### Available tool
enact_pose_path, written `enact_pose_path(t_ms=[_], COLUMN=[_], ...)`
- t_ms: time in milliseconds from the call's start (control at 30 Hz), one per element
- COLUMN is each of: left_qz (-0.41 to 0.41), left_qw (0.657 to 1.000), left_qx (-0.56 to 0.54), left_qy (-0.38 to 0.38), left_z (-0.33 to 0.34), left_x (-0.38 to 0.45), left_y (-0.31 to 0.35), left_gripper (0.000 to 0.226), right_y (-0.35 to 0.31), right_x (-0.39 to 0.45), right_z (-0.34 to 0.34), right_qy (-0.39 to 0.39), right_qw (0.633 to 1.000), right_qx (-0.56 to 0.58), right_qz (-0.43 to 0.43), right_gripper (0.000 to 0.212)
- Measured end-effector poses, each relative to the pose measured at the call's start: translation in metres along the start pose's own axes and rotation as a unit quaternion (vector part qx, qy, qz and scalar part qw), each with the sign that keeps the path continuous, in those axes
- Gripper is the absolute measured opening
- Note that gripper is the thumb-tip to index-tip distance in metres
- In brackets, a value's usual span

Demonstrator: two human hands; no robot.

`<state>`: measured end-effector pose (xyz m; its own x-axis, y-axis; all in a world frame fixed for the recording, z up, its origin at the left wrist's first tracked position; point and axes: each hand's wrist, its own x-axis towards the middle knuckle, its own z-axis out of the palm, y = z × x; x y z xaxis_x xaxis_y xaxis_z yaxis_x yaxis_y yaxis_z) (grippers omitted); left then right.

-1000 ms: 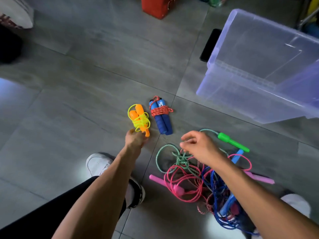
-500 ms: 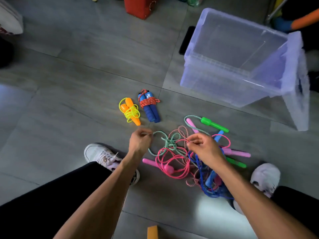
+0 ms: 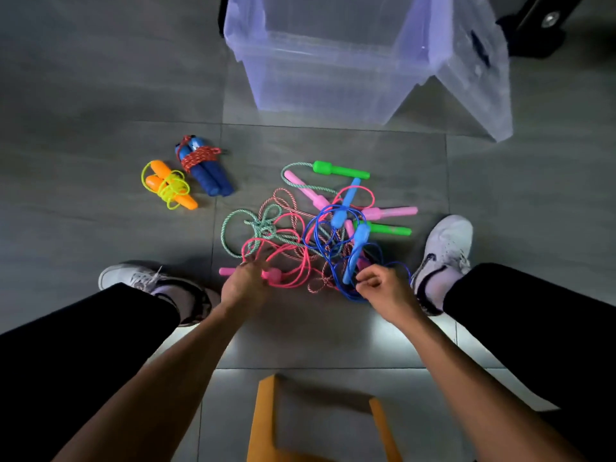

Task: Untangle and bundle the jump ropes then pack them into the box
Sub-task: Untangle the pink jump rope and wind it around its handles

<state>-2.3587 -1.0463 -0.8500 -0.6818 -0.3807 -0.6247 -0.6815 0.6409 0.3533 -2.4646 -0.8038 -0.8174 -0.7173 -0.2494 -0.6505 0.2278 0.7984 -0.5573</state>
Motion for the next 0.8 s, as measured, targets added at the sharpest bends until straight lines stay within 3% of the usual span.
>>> enact_pose_path(t_ms=[100, 200, 400, 533, 667, 800], left_qz=[0.002, 0.021, 0.067, 0.099, 0.151, 0.2], left_qw=[0.99, 0.982, 0.977, 0.988, 0.984, 0.966], left_qx=[0.141, 0.187, 0.201, 0.111, 0.093, 0.159], left_qy=[-0.006, -0.017, -0.019, -0.032, -0.001, 0.034], left_z=[0.008, 0.016, 0.017, 0.0, -0.025, -0.055], left_x=[0.011, 0.022, 0.03, 0.028, 0.018, 0.002], left_y=[-0.01, -0.023, -0.039, -0.039, -0.031, -0.018], left_gripper=[0.046, 0.04, 0.045, 0.056, 0.064, 0.077], right_y=[0.006, 0.005, -0.002, -0.004, -0.013, -0.032], right_x=[0.005, 0.01, 0.013, 0.011, 0.009, 0.0], right_z=[0.015, 0.029, 0.037, 0.035, 0.031, 0.023], right_qy=[-0.025, -0.045, -0.052, -0.055, -0.037, -0.04], right_qw=[1.0, 0.999, 0.998, 0.998, 0.999, 0.998], right_qx=[-0.003, -0.006, -0.02, -0.026, -0.031, -0.053], right_qz=[0.0, -0.005, 0.001, 0.015, 0.014, -0.007], right_gripper=[0.016, 0.016, 0.01, 0.011, 0.011, 0.009])
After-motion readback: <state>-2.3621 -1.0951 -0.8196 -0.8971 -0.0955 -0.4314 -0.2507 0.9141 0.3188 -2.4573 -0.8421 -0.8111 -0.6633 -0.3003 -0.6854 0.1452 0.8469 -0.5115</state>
